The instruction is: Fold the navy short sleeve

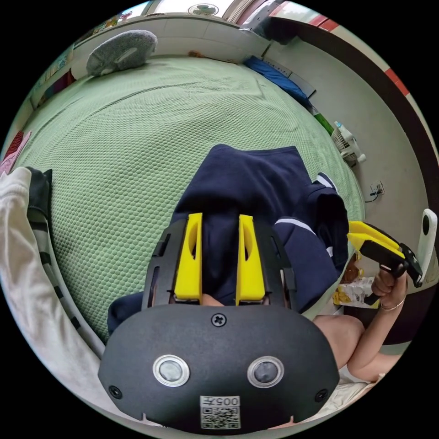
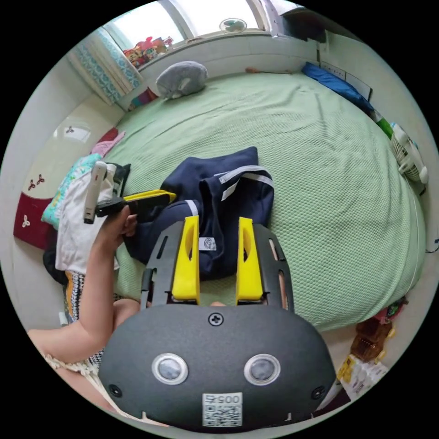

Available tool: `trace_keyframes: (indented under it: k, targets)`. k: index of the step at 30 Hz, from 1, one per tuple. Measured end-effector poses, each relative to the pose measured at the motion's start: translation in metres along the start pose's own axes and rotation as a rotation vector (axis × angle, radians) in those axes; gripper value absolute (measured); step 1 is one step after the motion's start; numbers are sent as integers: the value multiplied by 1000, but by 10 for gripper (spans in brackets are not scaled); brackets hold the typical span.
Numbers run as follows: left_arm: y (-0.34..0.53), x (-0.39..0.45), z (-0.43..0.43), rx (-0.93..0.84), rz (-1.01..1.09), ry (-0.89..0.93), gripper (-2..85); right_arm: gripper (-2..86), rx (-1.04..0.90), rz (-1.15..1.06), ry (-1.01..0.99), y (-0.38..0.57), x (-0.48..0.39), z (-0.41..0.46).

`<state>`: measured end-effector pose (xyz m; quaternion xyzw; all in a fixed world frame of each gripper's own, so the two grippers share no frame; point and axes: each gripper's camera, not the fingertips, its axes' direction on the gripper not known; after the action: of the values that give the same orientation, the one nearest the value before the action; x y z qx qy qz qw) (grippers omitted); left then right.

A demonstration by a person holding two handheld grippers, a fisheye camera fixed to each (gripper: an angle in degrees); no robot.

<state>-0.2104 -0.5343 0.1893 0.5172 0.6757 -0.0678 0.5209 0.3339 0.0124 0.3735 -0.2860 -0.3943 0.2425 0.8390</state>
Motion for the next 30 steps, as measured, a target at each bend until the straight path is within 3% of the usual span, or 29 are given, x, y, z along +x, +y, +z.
trace_keyframes:
  k: [4, 7, 11, 25, 30]
  targets:
    - [6, -1, -5, -10, 14, 51, 55, 85, -64, -57, 93, -3, -25, 19]
    - [10, 0, -14, 1, 9, 37, 46, 14, -53, -75, 137, 1, -34, 13]
    - [17, -1, -29, 32, -20, 9, 41, -11, -37, -74, 237, 10, -34, 1]
    - [86, -41, -121, 342, -327, -194, 39, -14, 201, 284, 457, 38, 33, -65]
    - [108, -50, -140, 413, -410, -177, 40, -11, 228, 380, 481, 41, 55, -68]
